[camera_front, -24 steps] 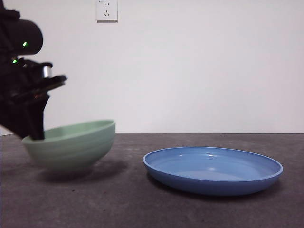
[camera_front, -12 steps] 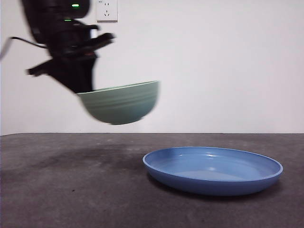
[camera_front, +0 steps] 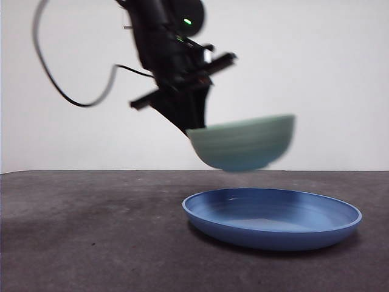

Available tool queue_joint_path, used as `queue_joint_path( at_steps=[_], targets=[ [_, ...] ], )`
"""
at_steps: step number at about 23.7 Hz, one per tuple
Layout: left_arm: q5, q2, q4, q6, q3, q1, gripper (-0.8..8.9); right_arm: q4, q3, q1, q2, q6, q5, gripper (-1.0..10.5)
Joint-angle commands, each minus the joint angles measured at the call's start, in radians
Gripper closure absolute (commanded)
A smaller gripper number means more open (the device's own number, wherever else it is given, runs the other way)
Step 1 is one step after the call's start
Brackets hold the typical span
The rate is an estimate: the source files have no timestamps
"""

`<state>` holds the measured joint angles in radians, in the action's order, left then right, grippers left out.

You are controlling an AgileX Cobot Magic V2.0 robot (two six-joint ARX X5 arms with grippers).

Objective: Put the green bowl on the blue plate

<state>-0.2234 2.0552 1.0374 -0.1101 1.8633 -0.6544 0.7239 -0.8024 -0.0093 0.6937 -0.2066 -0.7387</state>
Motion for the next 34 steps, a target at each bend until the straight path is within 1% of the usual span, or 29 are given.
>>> queue_joint_path(
  at_steps=[1,4,8,10,23,28,31,32,33,34],
  targets=[
    [-0.001,0.089,0.041,0.031,0.097,-0.036,8.05,-0.005,-0.017,0.001,0.003,-0.003,-0.005,3.0],
    [0.016,0.146,0.079,0.041,0.154,-0.06,8.05,-0.005,-0.017,0.001,0.003,-0.003,-0.005,3.0],
    [0.047,0.192,0.085,0.066,0.172,-0.082,8.05,-0.005,-0.017,0.001,0.003,-0.003,-0.005,3.0],
    [0.104,0.196,0.083,0.071,0.173,-0.085,8.05,-0.005,-0.017,0.0,0.004,-0.002,-0.005,3.0],
    [0.072,0.198,0.089,0.1,0.172,-0.092,8.0,0.008,-0.017,0.0,0.003,-0.002,-0.005,3.0],
    [0.072,0.198,0.086,0.099,0.172,-0.092,6.35,0.025,-0.017,0.0,0.003,0.005,-0.005,3.0],
    [0.071,0.197,0.068,0.099,0.178,-0.092,4.44,0.019,-0.017,0.0,0.003,0.005,-0.005,3.0],
    [0.07,0.197,0.082,0.098,0.192,-0.089,4.0,0.016,-0.017,0.0,0.003,0.005,-0.005,3.0],
    [0.069,0.197,0.114,0.098,0.216,-0.084,3.71,0.011,-0.017,0.0,0.003,0.005,-0.005,3.0],
    [0.069,0.196,0.146,0.099,0.238,-0.082,3.66,0.01,-0.017,0.0,0.003,0.005,-0.005,3.0]
  ],
)
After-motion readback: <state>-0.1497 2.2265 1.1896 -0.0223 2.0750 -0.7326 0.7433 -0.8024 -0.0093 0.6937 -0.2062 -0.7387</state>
